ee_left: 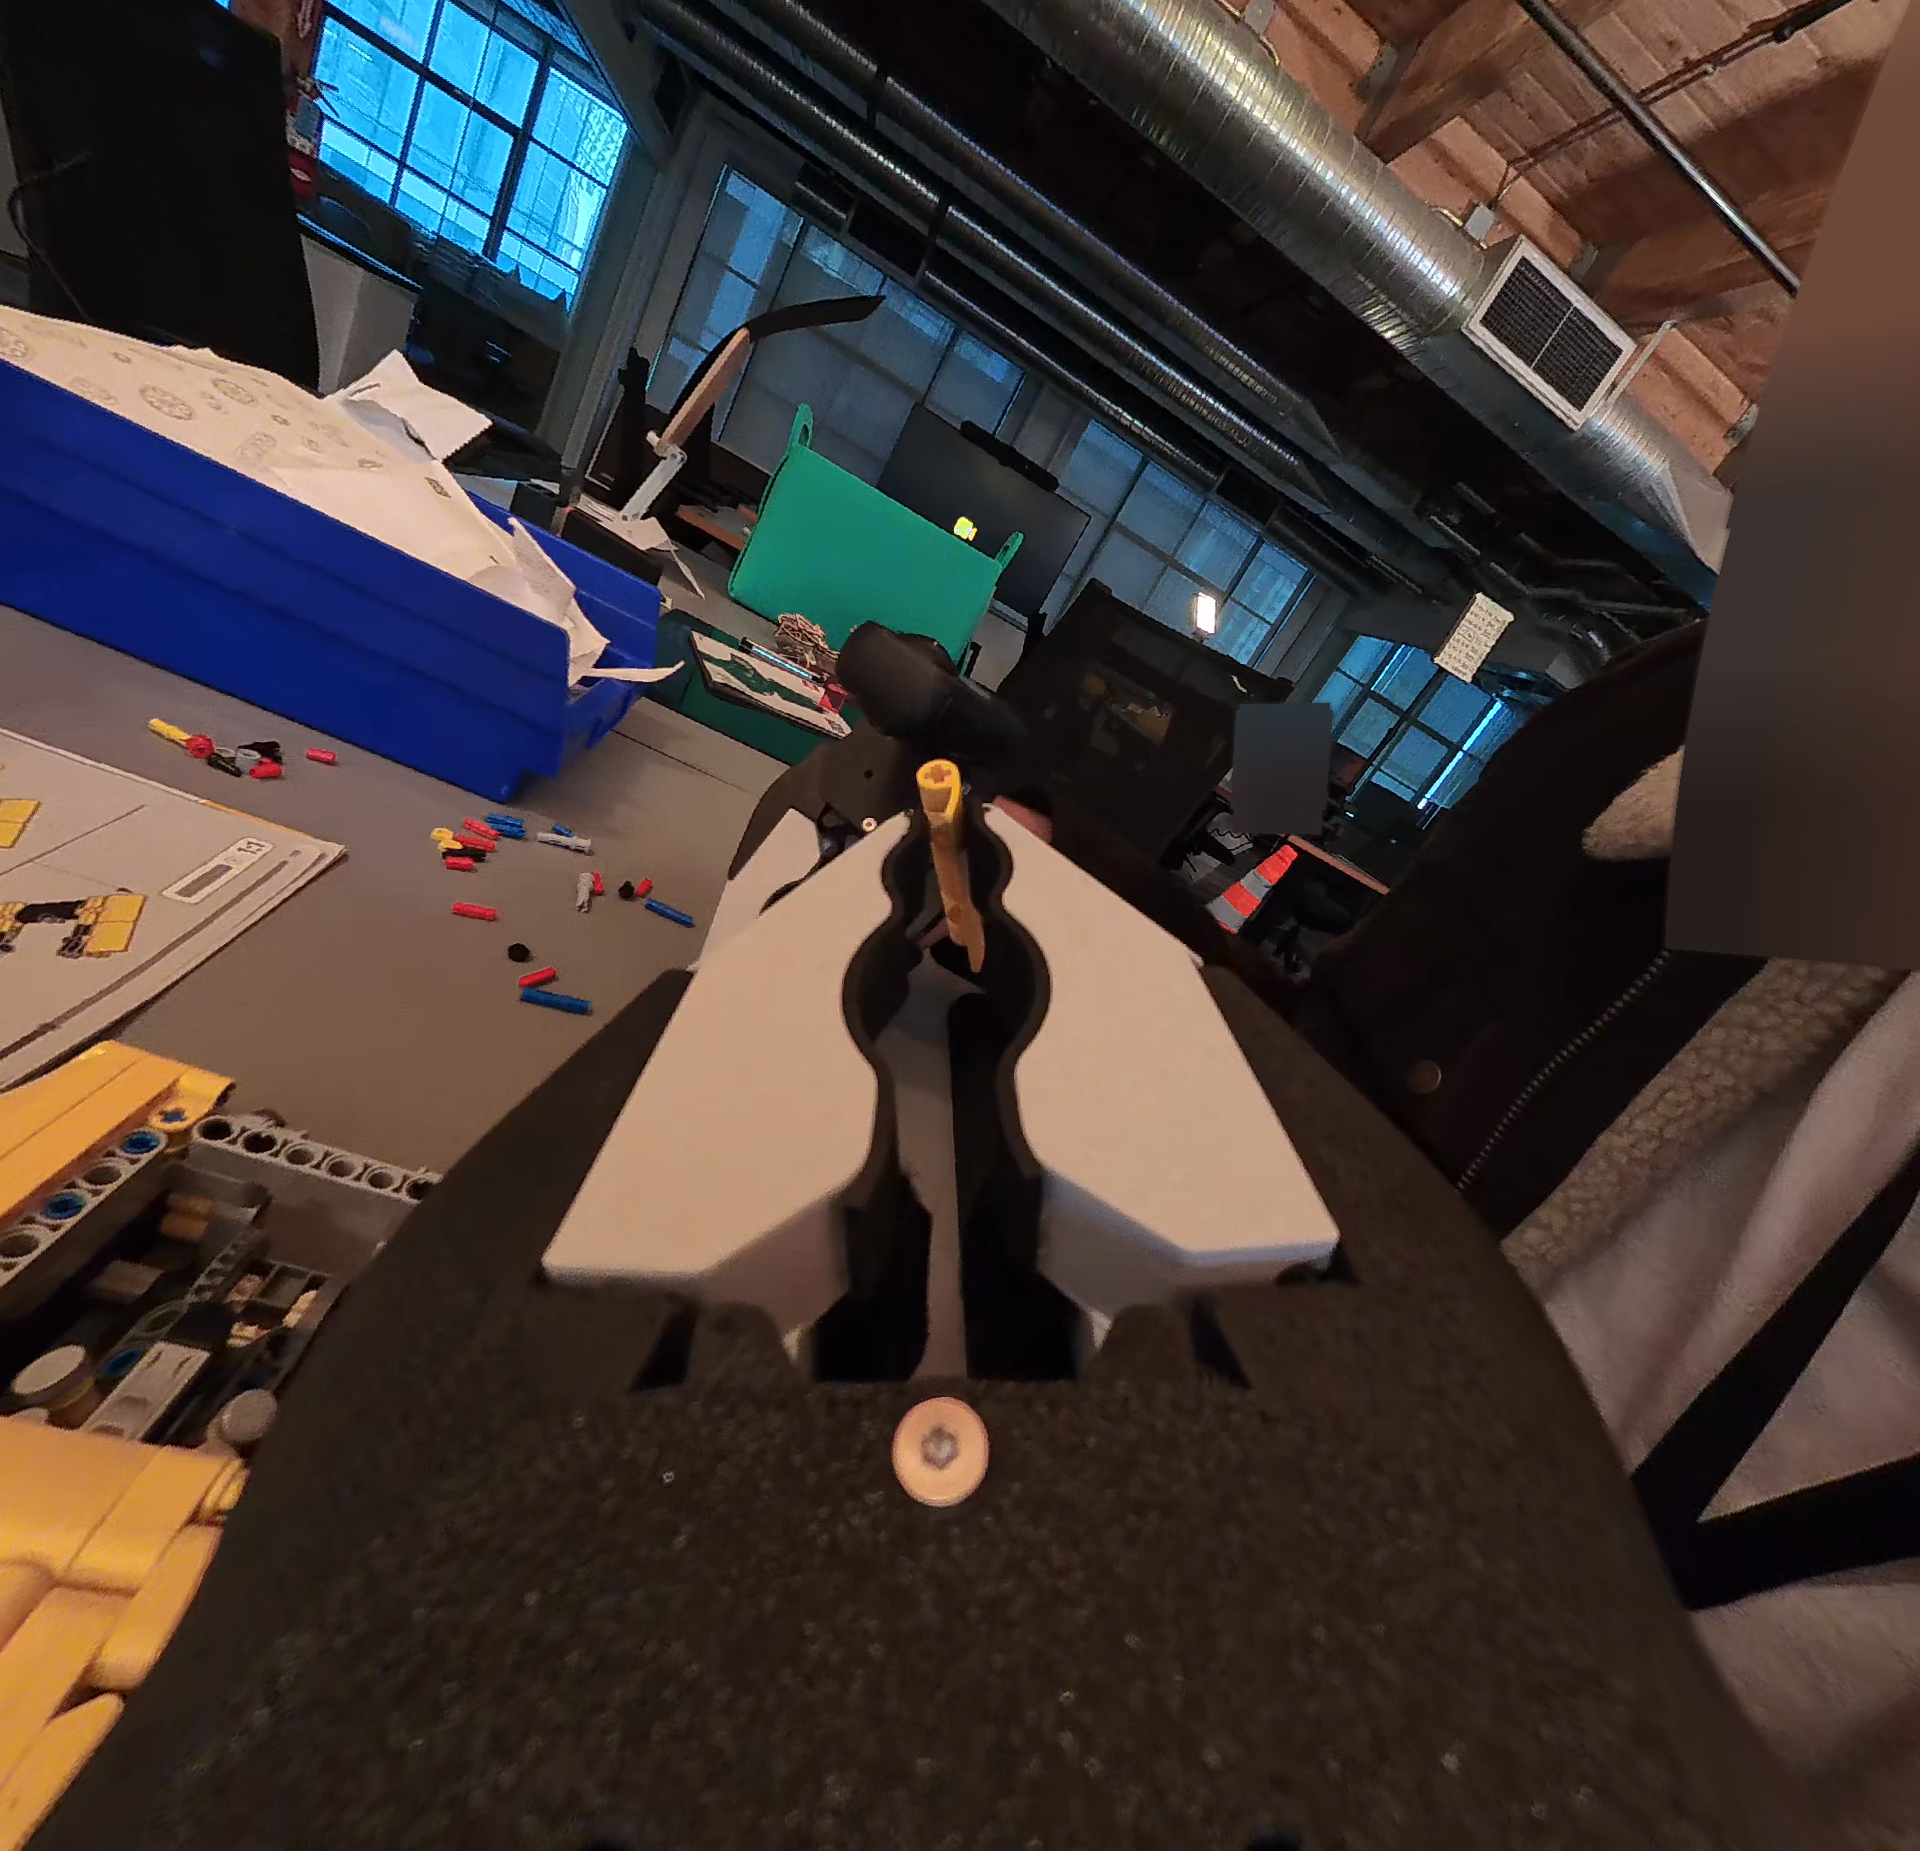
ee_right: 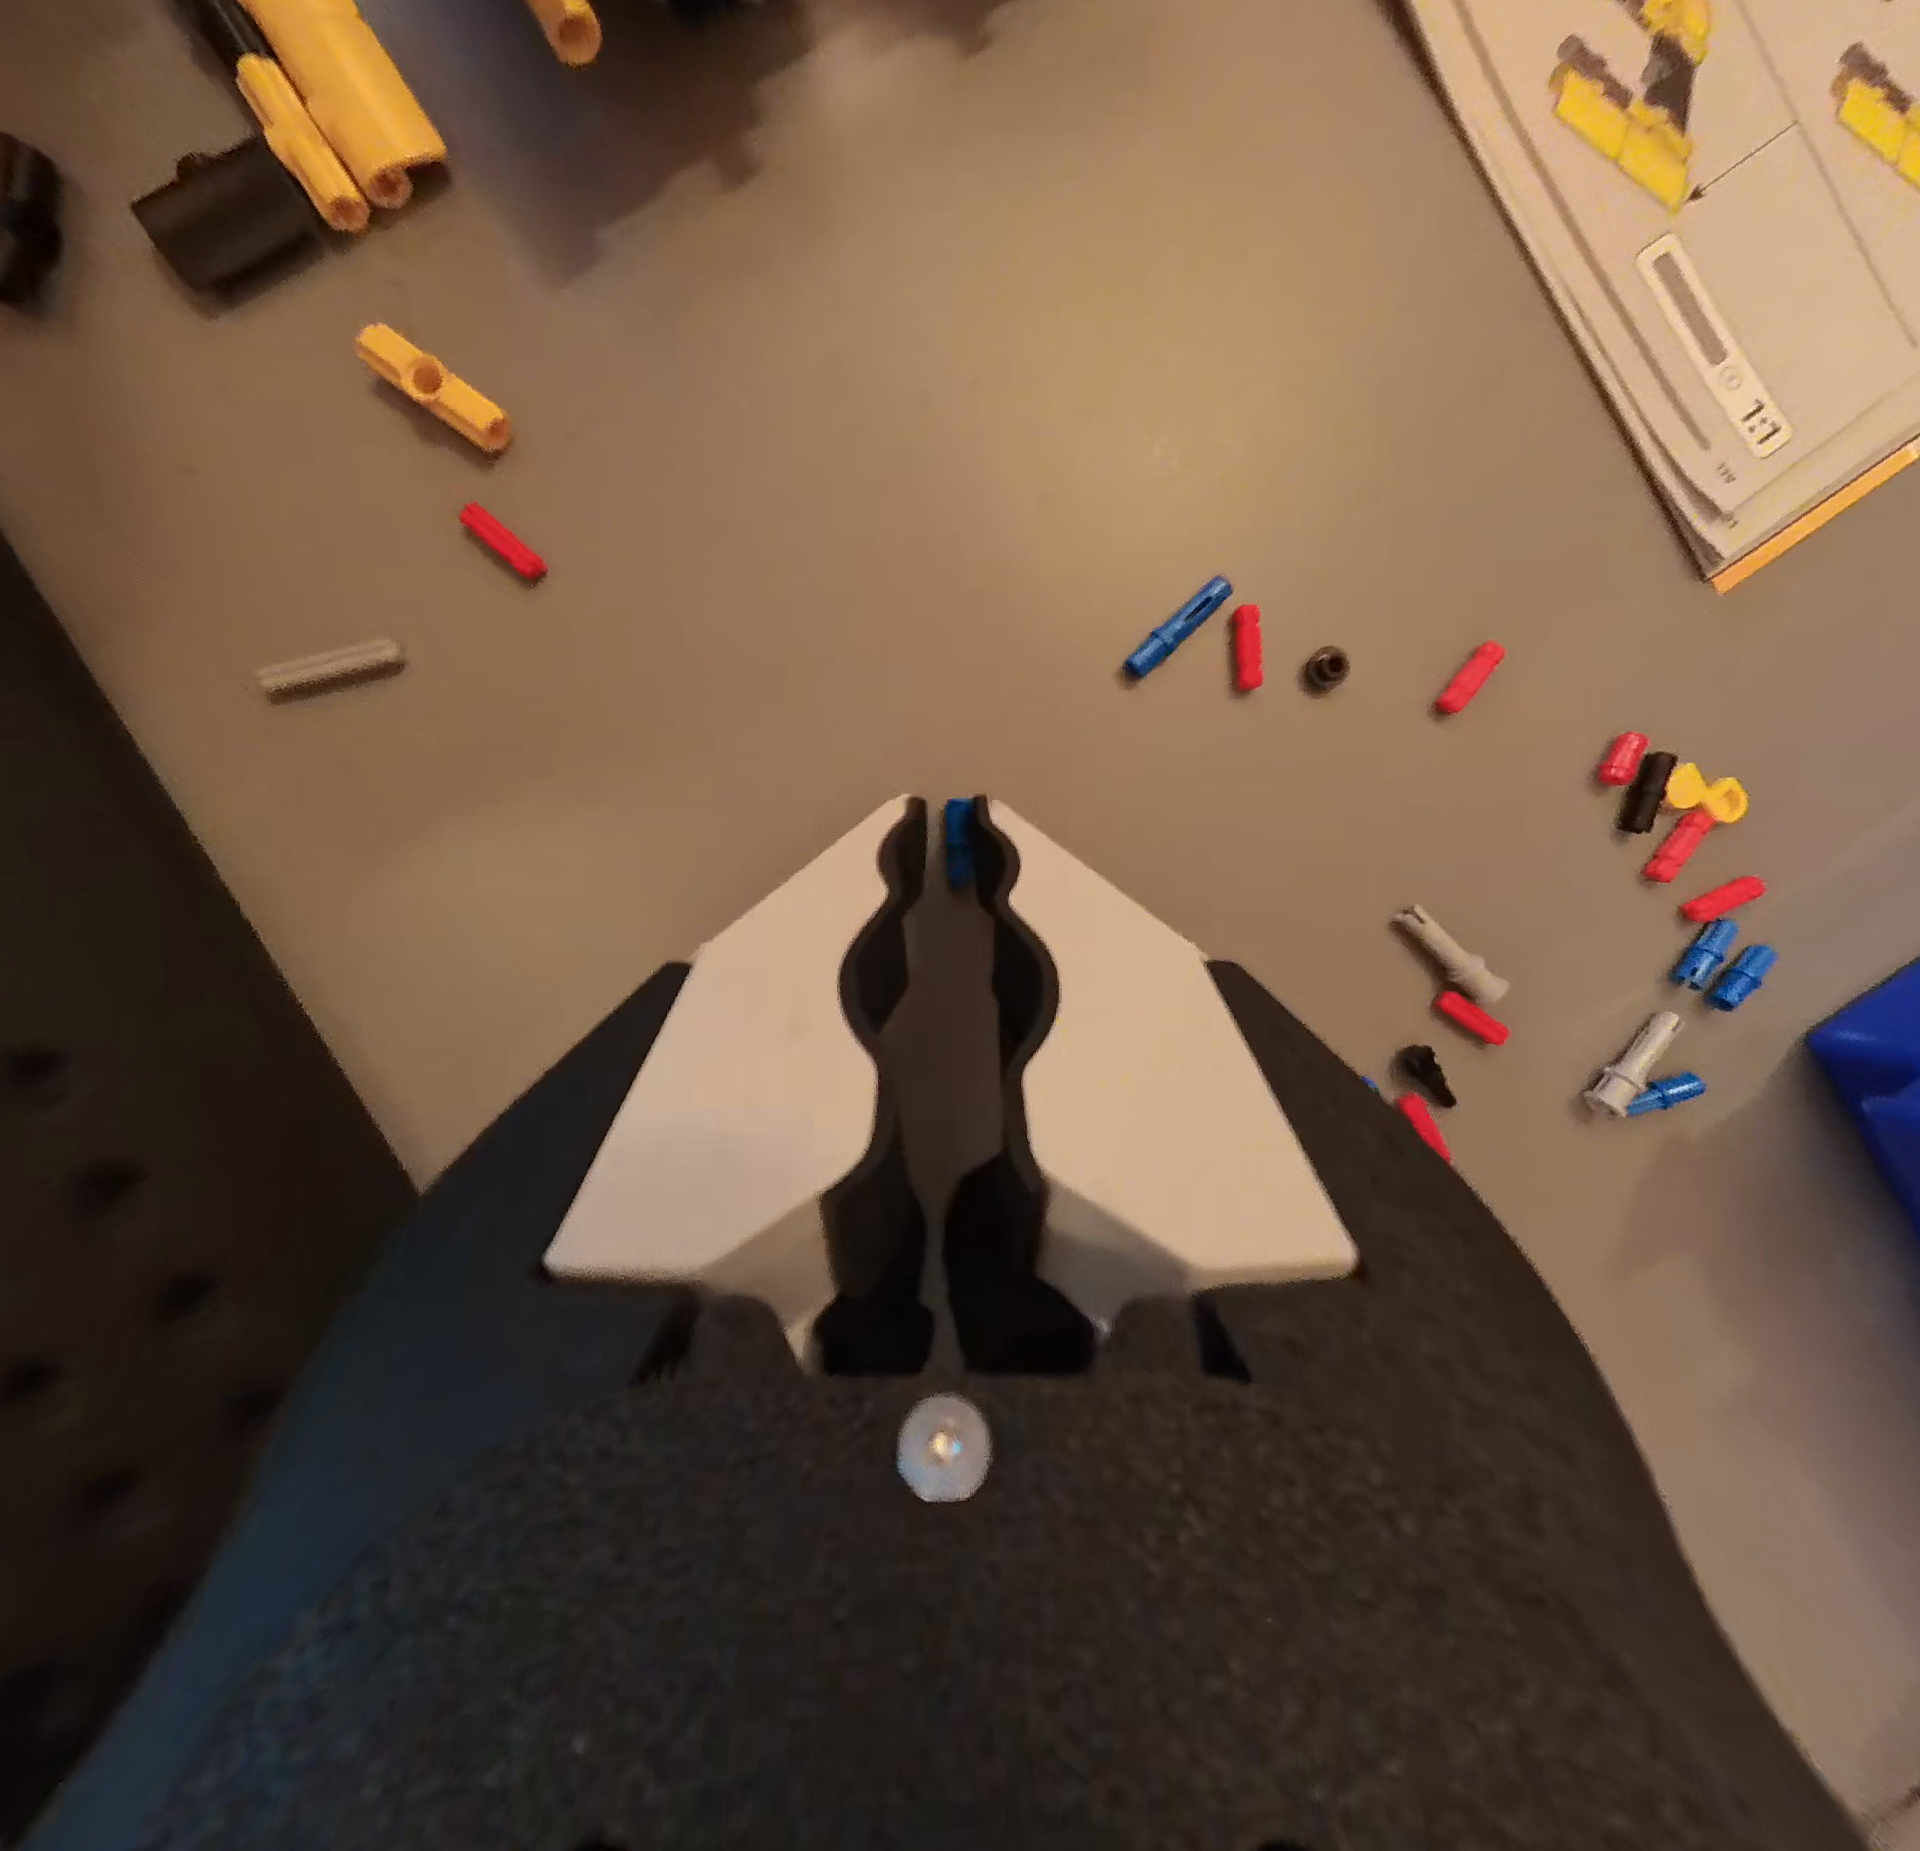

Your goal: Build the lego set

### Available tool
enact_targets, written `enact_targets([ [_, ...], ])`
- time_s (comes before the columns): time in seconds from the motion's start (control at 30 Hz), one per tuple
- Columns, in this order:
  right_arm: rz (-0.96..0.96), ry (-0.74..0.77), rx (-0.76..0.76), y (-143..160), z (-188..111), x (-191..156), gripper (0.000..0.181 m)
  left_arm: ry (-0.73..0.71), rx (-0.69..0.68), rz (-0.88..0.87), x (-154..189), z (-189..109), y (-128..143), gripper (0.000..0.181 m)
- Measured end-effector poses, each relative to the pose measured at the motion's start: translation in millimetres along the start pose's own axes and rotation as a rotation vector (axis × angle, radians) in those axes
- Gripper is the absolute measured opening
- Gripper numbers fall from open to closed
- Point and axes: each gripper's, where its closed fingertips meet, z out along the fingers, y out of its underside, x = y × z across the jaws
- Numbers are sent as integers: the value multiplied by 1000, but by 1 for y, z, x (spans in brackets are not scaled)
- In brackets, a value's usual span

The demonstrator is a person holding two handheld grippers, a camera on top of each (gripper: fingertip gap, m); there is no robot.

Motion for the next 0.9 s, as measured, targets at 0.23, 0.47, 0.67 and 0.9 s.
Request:
enact_targets([
  [0.23, -99, 11, -265, 14, -11, 8, 9, -6, -18, 4, -1, 1, 3, 7],
  [0.47, -61, -113, -396, 10, -8, 6, 9, -12, -26, 7, -2, 1, 4, 7],
  [0.67, -29, -160, -421, 5, -7, -1, 12, -6, -23, 5, 0, 1, 3, 7],
  [0.9, -39, -196, -426, -2, -2, -5, 15, -8, -24, 5, -1, 1, 2, 7],
])
